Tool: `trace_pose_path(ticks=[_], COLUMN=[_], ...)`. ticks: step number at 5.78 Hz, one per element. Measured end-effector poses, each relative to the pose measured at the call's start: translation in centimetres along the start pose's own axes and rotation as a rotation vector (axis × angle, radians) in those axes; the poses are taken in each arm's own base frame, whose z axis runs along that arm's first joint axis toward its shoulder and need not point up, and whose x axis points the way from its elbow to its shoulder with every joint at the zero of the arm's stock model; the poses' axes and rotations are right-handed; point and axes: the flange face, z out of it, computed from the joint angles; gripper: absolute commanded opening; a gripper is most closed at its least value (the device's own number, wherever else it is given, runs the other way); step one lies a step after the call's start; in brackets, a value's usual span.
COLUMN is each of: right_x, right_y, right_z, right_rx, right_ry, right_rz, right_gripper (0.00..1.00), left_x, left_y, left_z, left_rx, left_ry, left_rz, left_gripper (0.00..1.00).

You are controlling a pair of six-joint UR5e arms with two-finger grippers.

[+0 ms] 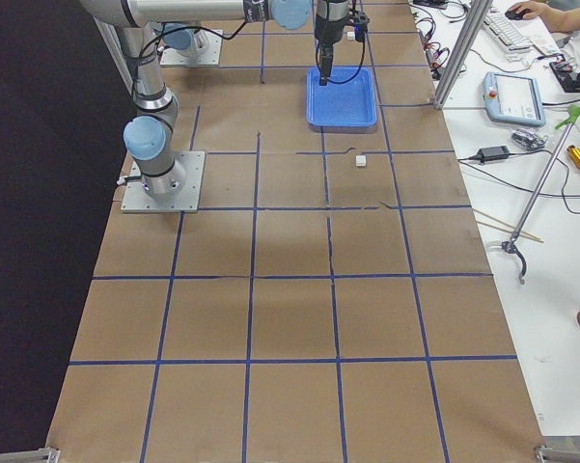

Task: Assemble white blocks and place on blue tray

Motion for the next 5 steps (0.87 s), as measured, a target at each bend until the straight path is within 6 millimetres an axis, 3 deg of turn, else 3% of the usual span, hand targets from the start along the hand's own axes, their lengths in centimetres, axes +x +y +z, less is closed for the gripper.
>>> trace_pose_path(ticks=[3, 4, 5], right_x=[0.0, 0.0, 0.0], right_y=[0.1, 0.2, 0.3], right_z=[-0.4, -0.6, -0.8], right_rx=[0.006, 0.011, 0.015], right_ry=[-0.003, -0.005, -0.005], right_rz=[-0.009, -0.050, -0.140], right_gripper=[1.00, 1.00, 1.00], left_x=[-0.4, -1.6, -5.1], left_y=[-1.1, -2.1, -4.0], left_z=[1.5, 3.0, 5.1], left_rx=[0.001, -0.024, -0.062], left_ry=[-0.003, -0.008, -0.008], left_rz=[0.056, 0.072, 0.024], left_gripper=[0.99, 0.99, 0.99])
